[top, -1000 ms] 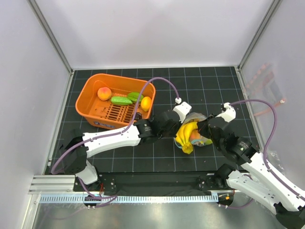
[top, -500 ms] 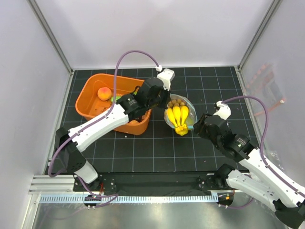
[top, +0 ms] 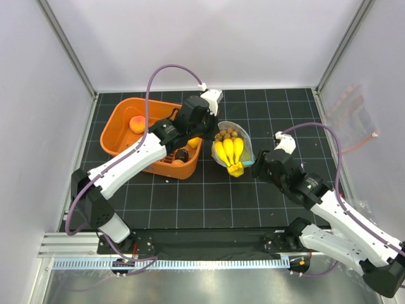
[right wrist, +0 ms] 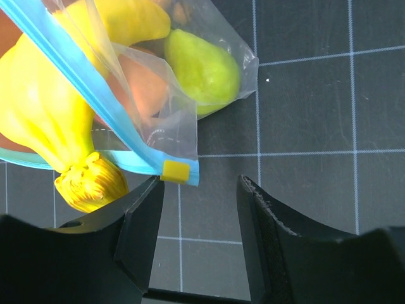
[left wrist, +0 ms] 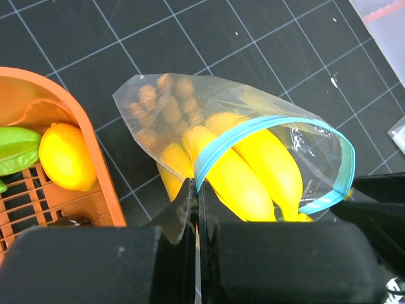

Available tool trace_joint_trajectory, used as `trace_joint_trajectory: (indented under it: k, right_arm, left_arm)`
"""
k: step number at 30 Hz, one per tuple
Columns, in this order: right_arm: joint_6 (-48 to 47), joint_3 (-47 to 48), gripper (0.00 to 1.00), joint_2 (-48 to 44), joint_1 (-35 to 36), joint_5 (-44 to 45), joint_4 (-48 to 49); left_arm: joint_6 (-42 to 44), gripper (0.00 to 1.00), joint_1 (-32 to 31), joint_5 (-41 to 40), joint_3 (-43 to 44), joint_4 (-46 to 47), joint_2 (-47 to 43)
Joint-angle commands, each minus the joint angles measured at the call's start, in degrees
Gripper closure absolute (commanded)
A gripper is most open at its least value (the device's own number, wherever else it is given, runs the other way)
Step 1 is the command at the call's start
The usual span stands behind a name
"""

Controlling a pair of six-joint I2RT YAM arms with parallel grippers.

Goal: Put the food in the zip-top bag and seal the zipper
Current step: Adjust the zipper food storage bag at the center of the board.

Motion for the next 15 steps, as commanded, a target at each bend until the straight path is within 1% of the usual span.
trace_joint_trajectory:
  k: [1, 3, 4, 6, 9, 10, 11, 12, 15]
  right_arm:
    - [0.00, 2.31, 0.44, 1.66, 0.16, -0.81, 4.61]
    - [0.80, 2.93, 0.39, 2.53, 0.16, -0.37, 5.31]
    - [0.46, 3.19, 0.33, 2.71, 0.16, -0.37, 6.19]
    - [-0.33, 4.68, 0.31, 3.33, 0.16, 1.03, 6.11]
    - [-5.60, 5.65, 0.34, 4.81, 0.16, 0.69, 7.69]
    - [-7.09, 5.74, 0.36, 5.61, 0.16, -0.01, 8.56]
    - [-10.41, 5.66, 0.37, 6.14, 0.16, -1.06, 9.35]
    - [-11.57, 5.66, 0.39, 6.66, 0.16, -3.16, 9.88]
    - [-14.21, 4.78, 0.40, 9.04, 0.16, -3.97, 12.43]
  left_arm:
    - [-2.44, 1.00, 0.66, 1.64, 3.82, 0.50, 0.49]
    - [-3.76, 1.00, 0.93, 1.29, 4.17, 0.50, 0.93]
    - [-4.20, 1.00, 1.10, 1.20, 4.78, -0.02, 1.37]
    - [-5.60, 1.00, 1.19, 0.41, 5.58, -0.82, 1.90]
    - [-6.83, 1.00, 1.28, 0.14, 8.38, -3.36, 3.30]
    - [-6.84, 1.00, 1.28, 0.05, 9.09, -4.33, 3.74]
    - [-6.92, 1.00, 1.28, 0.05, 9.79, -6.34, 4.70]
    - [-6.84, 1.00, 1.37, -0.29, 10.76, -7.31, 5.06]
    - [-6.13, 1.00, 1.89, -0.56, 10.95, -11.27, 6.12]
